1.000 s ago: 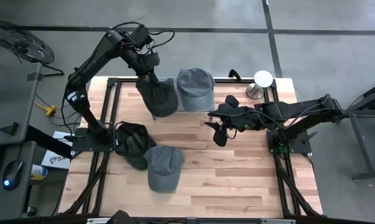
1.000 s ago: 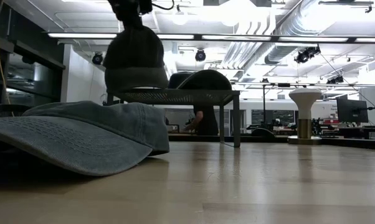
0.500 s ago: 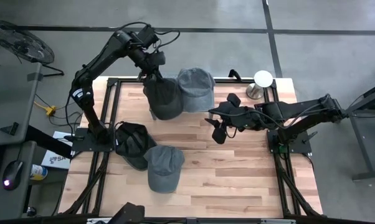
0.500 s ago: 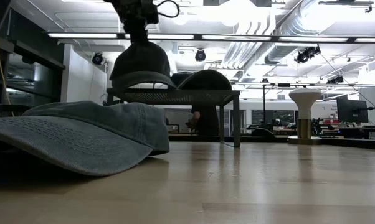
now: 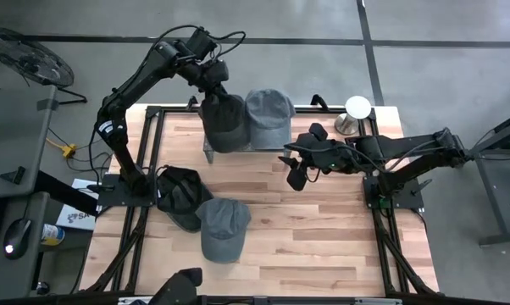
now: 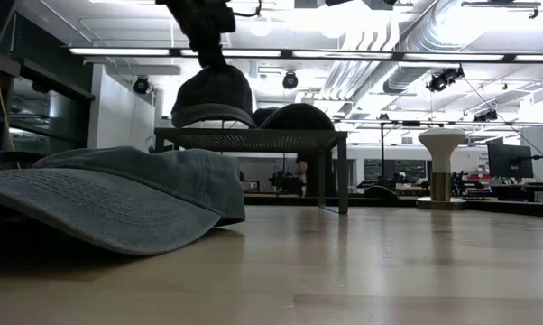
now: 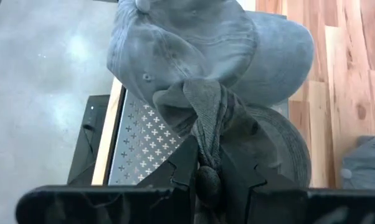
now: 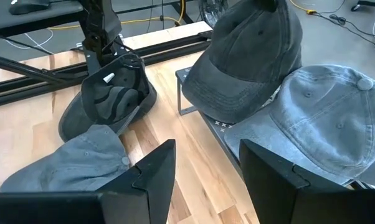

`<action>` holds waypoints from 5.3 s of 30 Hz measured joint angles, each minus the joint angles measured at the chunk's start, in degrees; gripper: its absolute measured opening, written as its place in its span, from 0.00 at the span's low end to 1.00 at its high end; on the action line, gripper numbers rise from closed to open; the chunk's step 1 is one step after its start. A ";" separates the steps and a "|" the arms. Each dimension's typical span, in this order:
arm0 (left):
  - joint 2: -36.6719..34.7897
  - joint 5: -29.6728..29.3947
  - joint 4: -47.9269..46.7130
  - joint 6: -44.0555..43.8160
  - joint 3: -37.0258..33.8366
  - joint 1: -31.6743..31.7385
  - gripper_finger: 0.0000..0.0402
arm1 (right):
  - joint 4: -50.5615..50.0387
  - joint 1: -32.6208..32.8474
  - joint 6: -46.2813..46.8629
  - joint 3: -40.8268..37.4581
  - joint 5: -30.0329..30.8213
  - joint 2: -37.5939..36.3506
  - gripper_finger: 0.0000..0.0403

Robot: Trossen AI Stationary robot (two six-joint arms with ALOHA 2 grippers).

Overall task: Pick & Place hat
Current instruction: Put the right black cap on the shelf, then stack the gray cap on top of the gray cap on the shelf

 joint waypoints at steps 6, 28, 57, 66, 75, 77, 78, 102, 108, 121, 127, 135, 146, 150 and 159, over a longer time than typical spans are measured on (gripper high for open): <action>0.00 -0.81 0.98 0.77 0.00 -0.02 0.12 | 0.10 -1.69 0.00 0.00 0.83 0.14 0.42; 0.00 -2.46 1.38 1.33 0.00 -0.02 0.20 | 6.51 -6.75 -0.59 0.00 -2.17 4.59 0.42; -1.38 -9.14 3.88 -3.26 0.00 -0.04 0.52 | 6.51 -7.59 -0.91 0.00 -2.51 4.57 0.42; -10.66 -8.83 0.03 -12.38 0.00 -0.68 0.52 | 6.56 -9.75 -5.50 0.00 -10.46 4.55 0.42; -20.16 -15.73 -6.09 -30.00 -0.32 -15.31 0.52 | 11.49 -9.68 -11.13 -0.02 -22.33 6.39 0.42; -22.14 -20.03 -6.14 -34.95 -1.84 -20.74 0.52 | 13.92 -9.68 -10.84 0.00 -25.90 7.52 0.42; -23.17 -21.96 -6.12 -37.72 -2.96 -23.44 0.52 | 14.56 -9.64 -10.68 0.00 -27.89 8.52 0.42; -31.36 -56.09 -3.64 -82.96 -29.67 -80.33 0.52 | 31.07 -1.88 -4.55 -0.02 -32.60 30.43 0.52; -32.31 -61.67 -5.14 -83.21 -29.75 -87.23 0.52 | 31.70 -2.76 -2.08 0.00 -31.18 30.82 0.60; -34.67 -65.45 -7.37 -81.81 -29.75 -91.54 0.51 | 35.04 -3.56 -0.57 3.05 -29.59 33.05 0.61; -33.44 -65.36 -4.39 -80.81 -29.75 -90.19 0.51 | 27.61 -2.68 -4.54 9.36 -26.03 34.81 0.61; -30.58 -57.29 -2.20 -81.35 -29.75 -82.97 0.51 | 9.98 -3.86 -1.24 12.44 -32.14 34.23 0.61; -19.58 -35.45 8.42 -64.44 -29.75 -68.27 0.51 | -13.86 -2.14 2.40 12.38 -40.42 34.06 0.61; -14.86 -29.99 13.43 -56.78 -29.75 -63.16 0.52 | -21.22 0.25 1.57 12.24 -39.61 32.87 0.61; -5.55 -18.79 14.49 -48.15 -29.73 -56.56 0.53 | -26.82 6.65 9.17 9.17 -28.14 24.39 0.61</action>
